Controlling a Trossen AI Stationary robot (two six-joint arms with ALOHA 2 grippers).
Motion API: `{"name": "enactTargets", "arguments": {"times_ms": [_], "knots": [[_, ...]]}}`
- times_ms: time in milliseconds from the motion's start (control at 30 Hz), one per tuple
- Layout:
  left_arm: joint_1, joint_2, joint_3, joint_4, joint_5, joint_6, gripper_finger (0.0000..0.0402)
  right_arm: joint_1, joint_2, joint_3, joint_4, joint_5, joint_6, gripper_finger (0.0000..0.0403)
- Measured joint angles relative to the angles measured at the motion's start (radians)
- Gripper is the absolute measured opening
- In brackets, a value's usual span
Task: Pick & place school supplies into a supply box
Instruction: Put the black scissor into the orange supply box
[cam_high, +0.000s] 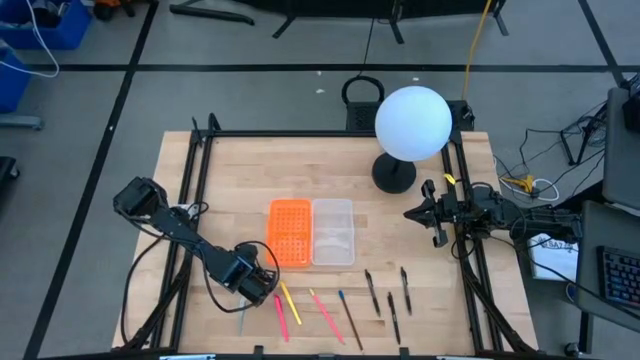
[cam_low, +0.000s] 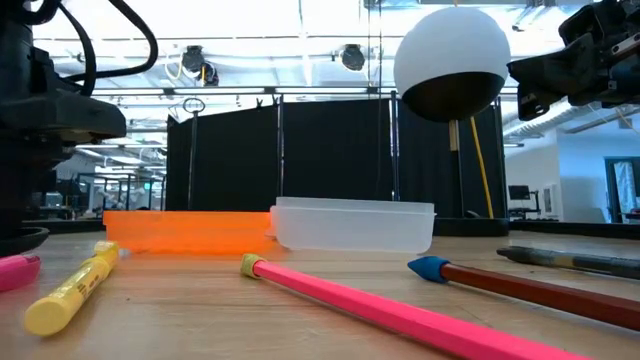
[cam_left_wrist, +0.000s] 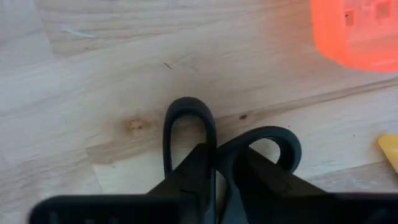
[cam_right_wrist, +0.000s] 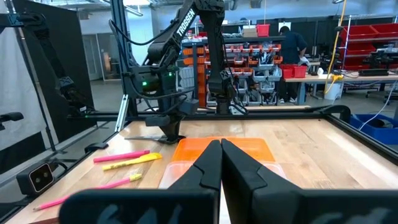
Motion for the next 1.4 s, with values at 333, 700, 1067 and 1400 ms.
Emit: {"name": "enactTargets", "arguments": {"times_ms": [333,700,1067,1400], "knots": [[0.003,-0.035,0.095,-0.113,-0.046,0.035,0.0058,0.0,0.0,0.0,0.0,0.0,0.0,0.0],[0.095,-0.079,0.522,-0.47,-0.101,0.093,0.0058,0.0,0.0,0.0,0.0,0.0,0.0,0.0],[0.417,-0.029,0.61,-0.091,-0.084,0.464,0.0058,0.0,0.0,0.0,0.007,0.0,0.035,0.0],[0.595,0.182,0.63,0.144,0.056,0.558,0.0058,0.0,0.006,0.0,-0.045,0.002,0.048,0.0]]}}
